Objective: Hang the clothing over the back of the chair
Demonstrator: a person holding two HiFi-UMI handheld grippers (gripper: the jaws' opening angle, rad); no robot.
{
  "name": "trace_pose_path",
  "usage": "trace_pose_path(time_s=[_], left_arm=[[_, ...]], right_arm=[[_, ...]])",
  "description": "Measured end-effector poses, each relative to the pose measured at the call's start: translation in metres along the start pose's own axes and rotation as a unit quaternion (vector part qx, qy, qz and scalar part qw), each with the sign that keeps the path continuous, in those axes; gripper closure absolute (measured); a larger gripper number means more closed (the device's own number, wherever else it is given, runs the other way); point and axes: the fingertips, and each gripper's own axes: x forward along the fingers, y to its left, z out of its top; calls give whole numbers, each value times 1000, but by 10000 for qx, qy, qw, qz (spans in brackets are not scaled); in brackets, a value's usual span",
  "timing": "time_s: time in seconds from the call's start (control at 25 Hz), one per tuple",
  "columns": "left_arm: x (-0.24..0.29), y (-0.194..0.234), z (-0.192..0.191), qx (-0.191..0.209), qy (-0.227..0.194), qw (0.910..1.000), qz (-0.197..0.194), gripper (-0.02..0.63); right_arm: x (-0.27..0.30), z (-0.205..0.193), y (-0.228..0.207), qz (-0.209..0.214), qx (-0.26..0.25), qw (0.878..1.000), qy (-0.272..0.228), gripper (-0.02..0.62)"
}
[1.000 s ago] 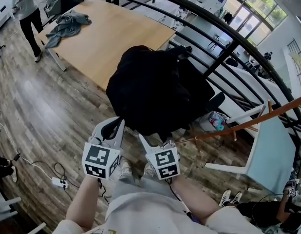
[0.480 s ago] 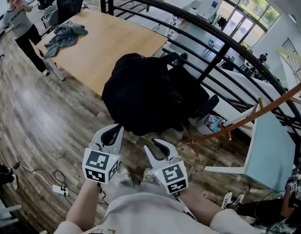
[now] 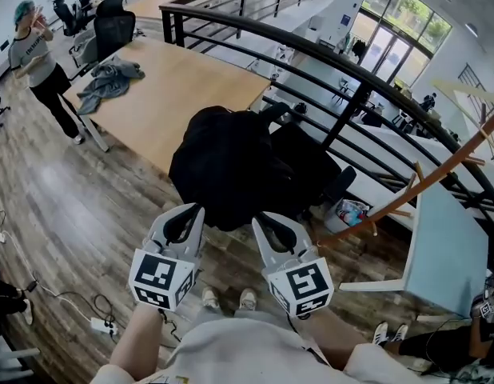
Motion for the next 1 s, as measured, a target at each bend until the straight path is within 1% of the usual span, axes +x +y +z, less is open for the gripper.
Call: trace_pose_path(time_s=[0.16,0.32,0.6,0.8,1.0], left_arm=[[-8,-8,30,125,-297,9995,12,603],[-16,-11,61,222,-607,9979,5,603],[-29,-22,96,449,-1013,9938,-33,603],[-38,-28,104,488,-1107,9926,-60,603],[-36,-38,93,404,-998,9940,-174,604]], right_arm=[[-14,35,-12,-44,-25,9993,-374,563],[-24,68,-14,-12,-133,9978,-645,568],[-43,98,-11,57,-219,9944,-1033,589],[-50,102,-8,56,-208,9932,-1145,592],[-45,89,-8,92,-86,9935,-1128,592]])
